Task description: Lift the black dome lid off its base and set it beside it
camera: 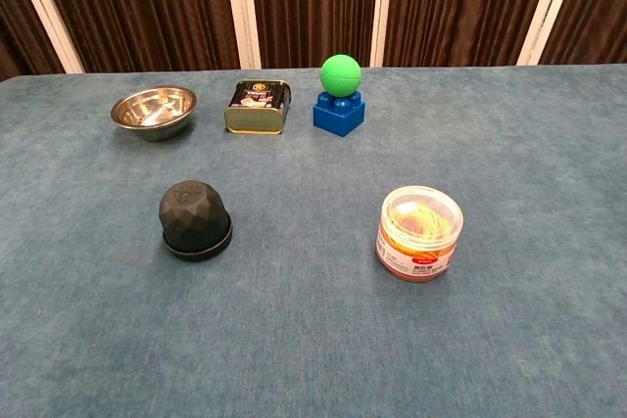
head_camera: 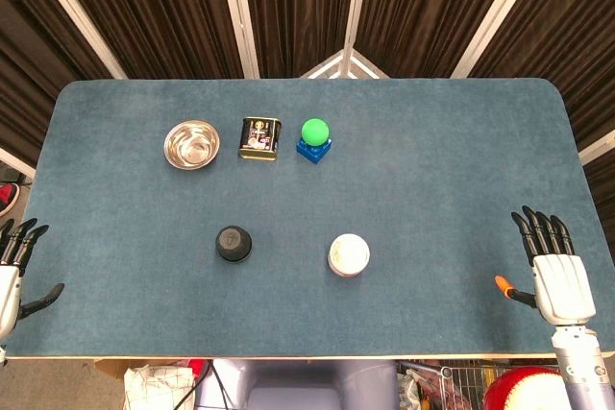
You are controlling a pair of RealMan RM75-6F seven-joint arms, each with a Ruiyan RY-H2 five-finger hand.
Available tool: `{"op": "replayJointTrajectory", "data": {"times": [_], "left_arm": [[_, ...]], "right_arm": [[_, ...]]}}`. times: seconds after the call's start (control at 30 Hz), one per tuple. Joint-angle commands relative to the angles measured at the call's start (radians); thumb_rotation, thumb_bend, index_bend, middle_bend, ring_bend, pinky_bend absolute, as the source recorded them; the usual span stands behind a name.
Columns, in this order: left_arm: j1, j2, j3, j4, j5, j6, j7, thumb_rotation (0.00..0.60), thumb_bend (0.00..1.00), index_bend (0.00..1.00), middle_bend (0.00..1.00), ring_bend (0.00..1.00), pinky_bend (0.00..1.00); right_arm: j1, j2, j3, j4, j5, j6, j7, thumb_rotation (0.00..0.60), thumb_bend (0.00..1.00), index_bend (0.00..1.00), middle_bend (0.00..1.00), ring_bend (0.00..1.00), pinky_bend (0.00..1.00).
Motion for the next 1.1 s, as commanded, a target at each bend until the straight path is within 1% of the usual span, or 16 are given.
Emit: {"op": "replayJointTrajectory", "data": {"times": [0.03, 0.3, 0.4, 0.57, 0.67, 0.73, 0.8, 0.87, 0.93, 1.1], "left_arm": [[0.002, -0.002, 0.0, 0.001, 0.007, 0.01, 0.001, 0.6, 0.26, 0.16, 0.09, 0.0, 0.04], [0.006, -0.002, 0.0, 0.003, 0.006, 0.016, 0.002, 0.6, 0.26, 0.16, 0.09, 0.0, 0.04], [0.007, -0.003, 0.005, 0.002, 0.016, 0.019, 0.002, 0.6, 0.26, 0.16, 0.09, 0.0, 0.04], [-0.002, -0.009, 0.012, 0.009, 0.026, 0.002, 0.004, 0.6, 0.26, 0.16, 0.09, 0.0, 0.04], [-0.008, -0.017, 0.009, 0.019, 0.035, 0.005, -0.006, 0.6, 0.26, 0.16, 0.09, 0.0, 0.04], [-0.025, -0.035, 0.006, 0.04, 0.061, 0.003, -0.017, 0.6, 0.24, 0.16, 0.09, 0.0, 0.04], [-0.051, -0.068, 0.0, 0.076, 0.064, -0.025, -0.043, 0.6, 0.21, 0.16, 0.1, 0.0, 0.04], [-0.067, -0.081, 0.004, 0.086, 0.056, -0.061, -0.065, 0.6, 0.17, 0.15, 0.09, 0.0, 0.04], [-0.094, -0.08, 0.015, 0.069, 0.048, -0.125, -0.106, 0.6, 0.15, 0.15, 0.08, 0.0, 0.04], [-0.143, -0.086, 0.013, 0.035, 0.046, -0.198, -0.155, 0.6, 0.12, 0.14, 0.07, 0.0, 0.03]], "right_arm": [[-0.001, 0.001, 0.0, -0.001, -0.002, 0.003, -0.001, 0.6, 0.19, 0.03, 0.0, 0.01, 0.0], [-0.001, 0.003, -0.001, -0.004, 0.002, -0.003, 0.0, 0.6, 0.18, 0.03, 0.0, 0.01, 0.0], [0.012, -0.002, 0.011, 0.003, 0.014, -0.02, 0.001, 0.6, 0.18, 0.03, 0.0, 0.01, 0.0], [0.009, 0.0, 0.014, -0.003, 0.018, -0.014, -0.007, 0.6, 0.18, 0.03, 0.0, 0.01, 0.0], [0.008, -0.001, 0.013, 0.002, 0.017, -0.012, 0.001, 0.6, 0.18, 0.03, 0.0, 0.01, 0.0], [0.008, -0.001, 0.011, 0.013, 0.02, -0.019, 0.015, 0.6, 0.18, 0.03, 0.0, 0.01, 0.0], [0.009, 0.003, 0.012, 0.019, 0.028, -0.028, 0.035, 0.6, 0.18, 0.03, 0.0, 0.01, 0.0], [0.012, 0.004, 0.014, 0.02, 0.024, -0.027, 0.044, 0.6, 0.18, 0.03, 0.0, 0.01, 0.0], [0.014, 0.001, 0.018, 0.023, 0.023, -0.022, 0.049, 0.6, 0.19, 0.03, 0.0, 0.01, 0.0], [0.021, -0.006, 0.024, 0.041, 0.035, -0.036, 0.065, 0.6, 0.18, 0.03, 0.0, 0.01, 0.0]]}}
